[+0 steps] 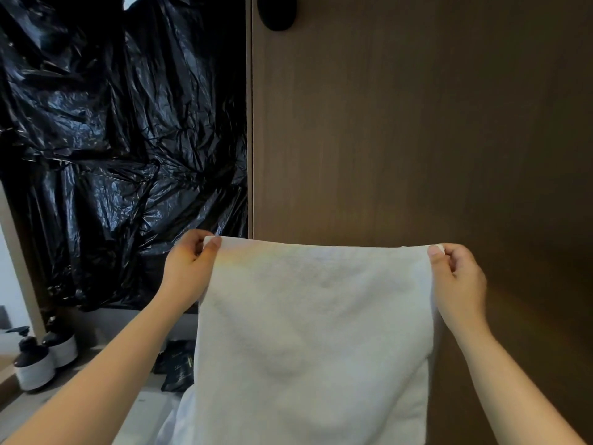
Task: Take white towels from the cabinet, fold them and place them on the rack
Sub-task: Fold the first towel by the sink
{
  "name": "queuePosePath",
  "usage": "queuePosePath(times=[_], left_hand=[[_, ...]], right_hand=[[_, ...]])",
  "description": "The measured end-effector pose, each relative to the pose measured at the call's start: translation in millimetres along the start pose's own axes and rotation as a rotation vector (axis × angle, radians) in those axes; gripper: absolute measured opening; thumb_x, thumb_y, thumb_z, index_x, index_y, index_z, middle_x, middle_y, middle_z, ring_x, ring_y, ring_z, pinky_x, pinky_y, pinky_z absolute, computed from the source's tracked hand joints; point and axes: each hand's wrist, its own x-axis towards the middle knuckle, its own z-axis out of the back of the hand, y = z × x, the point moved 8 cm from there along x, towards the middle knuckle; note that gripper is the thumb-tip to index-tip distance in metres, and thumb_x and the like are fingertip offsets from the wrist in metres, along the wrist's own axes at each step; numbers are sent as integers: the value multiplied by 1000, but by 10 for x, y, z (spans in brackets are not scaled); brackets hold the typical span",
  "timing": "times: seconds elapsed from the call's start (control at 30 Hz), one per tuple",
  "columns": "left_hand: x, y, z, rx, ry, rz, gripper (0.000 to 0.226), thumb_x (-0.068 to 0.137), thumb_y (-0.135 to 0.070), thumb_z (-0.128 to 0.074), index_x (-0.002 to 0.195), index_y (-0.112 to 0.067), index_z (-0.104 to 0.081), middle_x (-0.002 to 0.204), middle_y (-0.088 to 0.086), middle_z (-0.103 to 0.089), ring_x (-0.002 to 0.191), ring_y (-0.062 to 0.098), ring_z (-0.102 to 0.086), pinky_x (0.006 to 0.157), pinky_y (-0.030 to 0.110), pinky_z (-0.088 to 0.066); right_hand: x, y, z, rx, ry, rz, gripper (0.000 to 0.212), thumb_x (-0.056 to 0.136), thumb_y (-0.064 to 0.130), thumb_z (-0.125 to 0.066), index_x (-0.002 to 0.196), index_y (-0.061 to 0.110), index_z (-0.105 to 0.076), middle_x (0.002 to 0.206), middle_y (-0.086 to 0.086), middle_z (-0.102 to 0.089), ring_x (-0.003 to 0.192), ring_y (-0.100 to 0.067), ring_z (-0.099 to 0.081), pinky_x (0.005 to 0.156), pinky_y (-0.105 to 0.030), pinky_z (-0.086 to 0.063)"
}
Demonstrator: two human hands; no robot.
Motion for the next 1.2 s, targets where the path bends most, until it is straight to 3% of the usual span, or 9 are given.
queuePosePath(times=[0.17, 0.33, 0.47, 0.6, 0.77, 1.0, 1.2], left_hand=[[-134, -55, -14, -140, 28, 90, 11, 95, -36, -54, 90, -28, -61, 88, 9, -67, 84, 30, -64, 68, 38, -52], [-343, -436, -133, -250, 107, 52, 10, 88, -35, -67, 92, -27, -71, 81, -4, -74, 75, 9, -69, 64, 21, -50], [-527, -734, -413, -284, 242, 8, 9, 86, -28, -71, 92, -22, -74, 81, -4, -74, 71, 2, -67, 60, 9, -49], [-712, -866, -673, -379, 439, 23, 13, 91, -13, -65, 102, -16, -72, 88, -4, -74, 76, -1, -66, 66, 9, -48], [-815, -914, -684, -460, 445, 48, 11, 86, -7, -70, 98, -9, -71, 82, 6, -76, 70, 7, -69, 63, 16, -52], [-912, -983, -646, -417, 390, -14, 7, 83, -10, -74, 89, -7, -71, 76, 12, -73, 65, 11, -65, 64, 21, -53], [-964, -1025, -638, -420, 382, -61, 6, 82, -10, -75, 86, -7, -72, 71, 8, -70, 63, 10, -61, 62, 19, -50]], right_hand=[[-39, -44, -11, -140, 34, 10, 13, 99, 29, -51, 103, 18, -58, 85, 9, -58, 76, -10, -54, 59, -19, -38], [-175, -54, -189, -287, 195, -43, 30, 96, 20, -59, 126, 16, -57, 116, -3, -63, 110, -21, -59, 88, -32, -47], [-425, 267, -476, -99, 338, 43, 26, 94, 21, -62, 120, 22, -62, 111, 5, -67, 105, -9, -62, 80, -14, -44], [-706, 555, -731, 134, 500, 42, 22, 95, 28, -59, 116, 29, -66, 112, 21, -65, 103, 12, -57, 78, -4, -43], [-908, 805, -837, 370, 605, 66, 22, 96, 18, -58, 115, 18, -69, 111, 10, -71, 107, -1, -63, 90, -14, -46], [-954, 858, -863, 486, 566, 40, 12, 93, 13, -61, 96, 13, -73, 95, 0, -74, 91, -10, -67, 78, -16, -50], [-962, 868, -891, 503, 567, 34, 11, 92, 16, -63, 89, 11, -73, 89, -3, -72, 80, -4, -63, 73, -14, -48]])
